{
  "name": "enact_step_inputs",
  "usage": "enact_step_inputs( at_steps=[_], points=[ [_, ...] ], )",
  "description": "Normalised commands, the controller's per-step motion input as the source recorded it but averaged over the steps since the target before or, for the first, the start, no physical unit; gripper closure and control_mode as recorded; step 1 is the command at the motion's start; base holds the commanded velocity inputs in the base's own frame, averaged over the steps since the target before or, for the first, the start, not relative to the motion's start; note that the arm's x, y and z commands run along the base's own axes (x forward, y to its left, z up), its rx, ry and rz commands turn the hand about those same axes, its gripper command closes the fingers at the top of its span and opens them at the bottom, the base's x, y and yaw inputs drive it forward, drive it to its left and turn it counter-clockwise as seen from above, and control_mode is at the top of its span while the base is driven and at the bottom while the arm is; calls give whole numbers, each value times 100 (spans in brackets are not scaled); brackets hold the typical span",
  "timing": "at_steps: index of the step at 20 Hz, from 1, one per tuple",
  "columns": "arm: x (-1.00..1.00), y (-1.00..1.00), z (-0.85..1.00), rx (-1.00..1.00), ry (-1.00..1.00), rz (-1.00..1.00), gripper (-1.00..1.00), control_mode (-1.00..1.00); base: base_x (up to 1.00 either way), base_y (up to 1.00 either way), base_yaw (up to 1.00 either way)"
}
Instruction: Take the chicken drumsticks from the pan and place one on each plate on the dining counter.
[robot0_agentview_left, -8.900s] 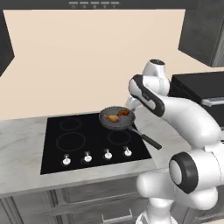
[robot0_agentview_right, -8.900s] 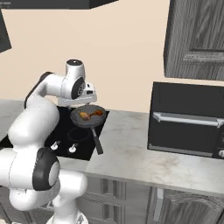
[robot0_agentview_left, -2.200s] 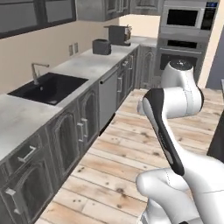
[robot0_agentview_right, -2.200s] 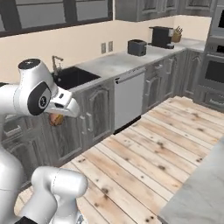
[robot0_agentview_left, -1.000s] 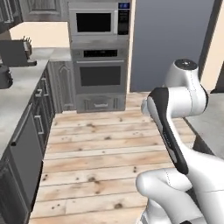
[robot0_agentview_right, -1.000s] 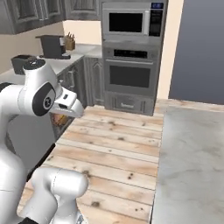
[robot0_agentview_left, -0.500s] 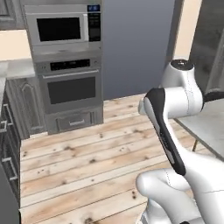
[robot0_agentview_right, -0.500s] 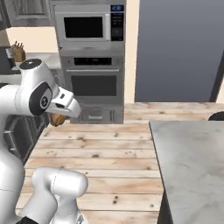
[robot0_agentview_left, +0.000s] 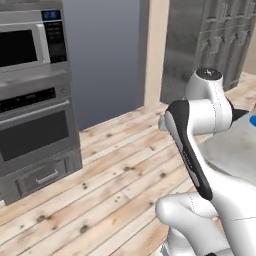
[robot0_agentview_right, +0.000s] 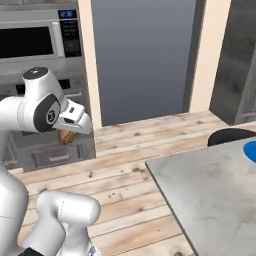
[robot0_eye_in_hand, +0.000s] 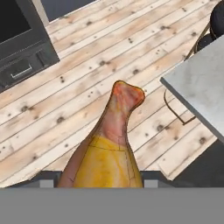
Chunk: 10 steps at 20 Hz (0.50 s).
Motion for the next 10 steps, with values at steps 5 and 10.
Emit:
enact_step_inputs(
  at_steps=[5, 10],
  points=[
    [0, 0, 0, 0, 0, 0, 100, 100, 100, 74, -49],
    [0, 0, 0, 0, 0, 0, 100, 100, 100, 89, -50]
  ],
)
